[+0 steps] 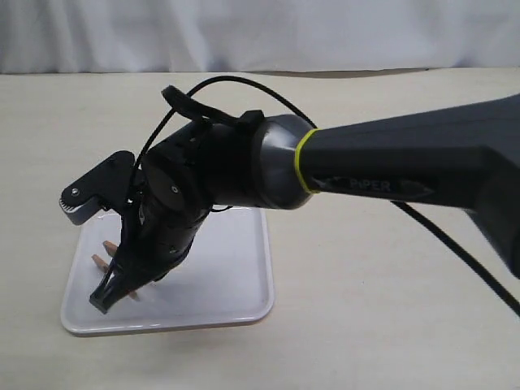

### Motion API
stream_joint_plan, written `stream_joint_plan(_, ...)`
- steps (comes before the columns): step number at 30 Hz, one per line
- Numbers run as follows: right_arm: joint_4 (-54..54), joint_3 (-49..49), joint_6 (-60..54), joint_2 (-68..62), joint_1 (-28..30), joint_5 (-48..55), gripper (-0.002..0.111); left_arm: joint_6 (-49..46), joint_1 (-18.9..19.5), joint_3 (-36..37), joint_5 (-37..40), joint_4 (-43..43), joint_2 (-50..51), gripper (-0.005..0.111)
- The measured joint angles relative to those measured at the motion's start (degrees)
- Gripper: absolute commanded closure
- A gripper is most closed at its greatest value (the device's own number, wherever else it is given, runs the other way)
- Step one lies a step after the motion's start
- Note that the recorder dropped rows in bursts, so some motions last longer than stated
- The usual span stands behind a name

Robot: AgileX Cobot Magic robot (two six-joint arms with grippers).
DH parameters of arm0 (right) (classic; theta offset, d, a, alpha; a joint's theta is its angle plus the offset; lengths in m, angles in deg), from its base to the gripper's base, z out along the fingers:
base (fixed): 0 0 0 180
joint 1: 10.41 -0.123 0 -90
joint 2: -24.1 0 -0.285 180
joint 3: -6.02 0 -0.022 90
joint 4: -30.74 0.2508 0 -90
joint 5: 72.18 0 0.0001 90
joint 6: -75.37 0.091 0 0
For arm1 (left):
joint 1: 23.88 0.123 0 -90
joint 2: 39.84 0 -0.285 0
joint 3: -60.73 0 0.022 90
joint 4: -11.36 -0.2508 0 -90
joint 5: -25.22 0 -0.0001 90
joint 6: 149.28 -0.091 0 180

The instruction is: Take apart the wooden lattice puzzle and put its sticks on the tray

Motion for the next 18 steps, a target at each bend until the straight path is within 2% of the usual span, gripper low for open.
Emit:
stream_joint_plan(4, 0.8, 0.0, -0.5, -1.6, 0.1, -1.1, 0.071, 0.0, 0.0, 0.0, 0.0, 0.0, 0.0, 0.107)
stream_joint_plan(6, 0.6, 0.1, -0.5, -1.8, 0.1, -2.5, 0.043, 0.0, 0.0, 0.0, 0.0, 0.0, 0.0, 0.107)
stream_joint_plan(9, -1.9, -0.6, -0.5, -1.9, 0.1, -3.4, 0.023, 0.0, 0.0, 0.0, 0.0, 0.0, 0.0, 0.107)
stream_joint_plan(14, -10.6, -2.4, 8.4, -1.9, 0.9, -5.7, 0.020, 0.0, 0.0, 0.0, 0.0, 0.0, 0.0, 0.107)
stream_joint_plan(18, -14.9, -4.5, 17.7, -1.9, 4.8, -9.2, 0.020, 0.0, 0.0, 0.0, 0.0, 0.0, 0.0, 0.107)
